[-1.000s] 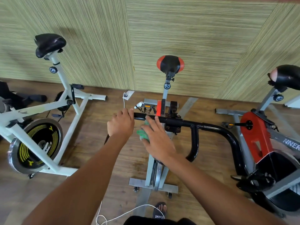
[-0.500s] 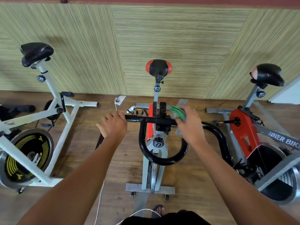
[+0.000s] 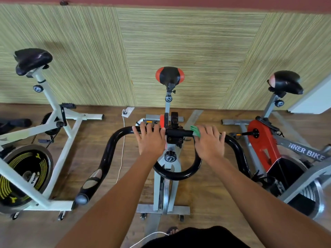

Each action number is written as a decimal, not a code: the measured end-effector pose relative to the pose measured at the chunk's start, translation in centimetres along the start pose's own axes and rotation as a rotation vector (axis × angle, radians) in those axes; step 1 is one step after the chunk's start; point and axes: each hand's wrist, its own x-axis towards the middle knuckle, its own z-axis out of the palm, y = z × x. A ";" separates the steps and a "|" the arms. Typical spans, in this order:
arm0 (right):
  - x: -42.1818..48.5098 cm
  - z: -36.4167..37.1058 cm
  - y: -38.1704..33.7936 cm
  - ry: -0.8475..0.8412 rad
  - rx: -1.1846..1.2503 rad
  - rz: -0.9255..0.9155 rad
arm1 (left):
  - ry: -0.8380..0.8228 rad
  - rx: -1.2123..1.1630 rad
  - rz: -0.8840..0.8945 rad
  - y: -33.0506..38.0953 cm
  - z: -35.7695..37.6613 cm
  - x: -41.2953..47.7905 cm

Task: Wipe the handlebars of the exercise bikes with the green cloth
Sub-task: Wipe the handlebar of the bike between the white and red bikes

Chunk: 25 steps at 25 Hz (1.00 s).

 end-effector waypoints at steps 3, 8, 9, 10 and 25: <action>-0.3 0.8 -3.6 -0.014 -0.007 -0.107 | 0.007 -0.007 -0.005 0.4 0.0 0.0; 0.3 -1.6 -0.7 -0.066 -0.055 -0.114 | 0.011 -0.030 0.004 0.0 -0.3 0.0; 0.8 -2.3 0.2 -0.106 -0.066 -0.047 | 0.009 -0.025 0.007 0.1 -0.3 -0.1; 1.2 -3.0 1.2 -0.149 -0.065 0.026 | 0.010 -0.026 0.012 0.4 -0.3 -0.1; 0.5 -2.7 4.3 -0.260 -0.183 -0.017 | -0.007 -0.016 -0.024 0.5 -0.5 -0.1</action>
